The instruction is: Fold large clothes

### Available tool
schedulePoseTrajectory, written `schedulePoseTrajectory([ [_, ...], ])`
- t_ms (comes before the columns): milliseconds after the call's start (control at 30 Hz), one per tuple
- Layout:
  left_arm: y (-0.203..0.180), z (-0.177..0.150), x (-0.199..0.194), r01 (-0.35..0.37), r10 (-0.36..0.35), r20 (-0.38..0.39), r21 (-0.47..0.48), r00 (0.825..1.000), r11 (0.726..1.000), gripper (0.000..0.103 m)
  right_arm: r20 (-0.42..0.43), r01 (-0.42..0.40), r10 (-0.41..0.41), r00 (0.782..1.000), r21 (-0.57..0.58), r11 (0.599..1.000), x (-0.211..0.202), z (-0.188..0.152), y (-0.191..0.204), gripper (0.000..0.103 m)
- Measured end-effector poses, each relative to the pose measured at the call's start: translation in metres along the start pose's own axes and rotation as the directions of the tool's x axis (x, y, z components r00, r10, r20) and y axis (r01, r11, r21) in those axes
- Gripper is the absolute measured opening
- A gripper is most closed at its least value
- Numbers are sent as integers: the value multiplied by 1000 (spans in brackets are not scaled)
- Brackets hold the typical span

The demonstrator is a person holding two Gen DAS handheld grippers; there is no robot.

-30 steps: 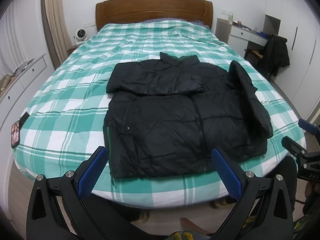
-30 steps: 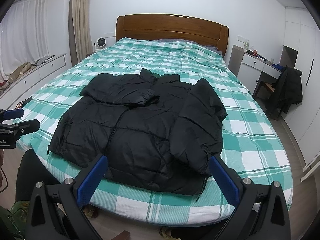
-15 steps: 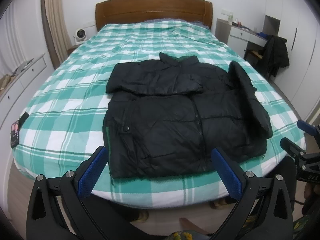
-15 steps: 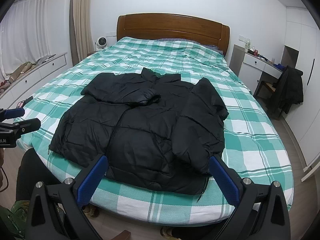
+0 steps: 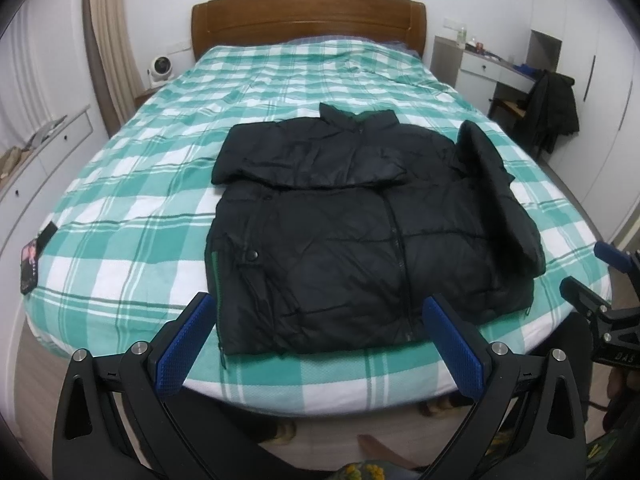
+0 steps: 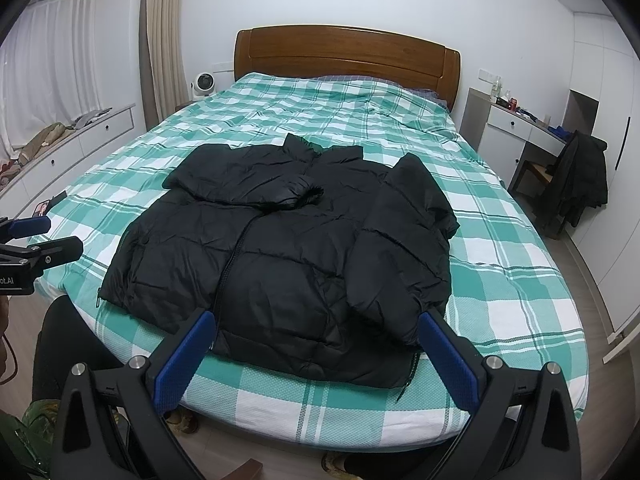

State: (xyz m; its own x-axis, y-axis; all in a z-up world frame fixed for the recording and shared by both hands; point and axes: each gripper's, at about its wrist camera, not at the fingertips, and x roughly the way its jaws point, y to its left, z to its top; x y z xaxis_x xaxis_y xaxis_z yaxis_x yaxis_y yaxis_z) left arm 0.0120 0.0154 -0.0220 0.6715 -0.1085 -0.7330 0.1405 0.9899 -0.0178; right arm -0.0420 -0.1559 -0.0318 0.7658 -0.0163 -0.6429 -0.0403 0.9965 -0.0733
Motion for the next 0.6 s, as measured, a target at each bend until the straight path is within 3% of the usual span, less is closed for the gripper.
schedulePoseTrajectory([
  [600, 0, -1, -1, 3, -3, -1, -2, 1000, 1000, 103, -1, 1, -1, 1000, -9, 1000, 3, -3, 2, 103],
])
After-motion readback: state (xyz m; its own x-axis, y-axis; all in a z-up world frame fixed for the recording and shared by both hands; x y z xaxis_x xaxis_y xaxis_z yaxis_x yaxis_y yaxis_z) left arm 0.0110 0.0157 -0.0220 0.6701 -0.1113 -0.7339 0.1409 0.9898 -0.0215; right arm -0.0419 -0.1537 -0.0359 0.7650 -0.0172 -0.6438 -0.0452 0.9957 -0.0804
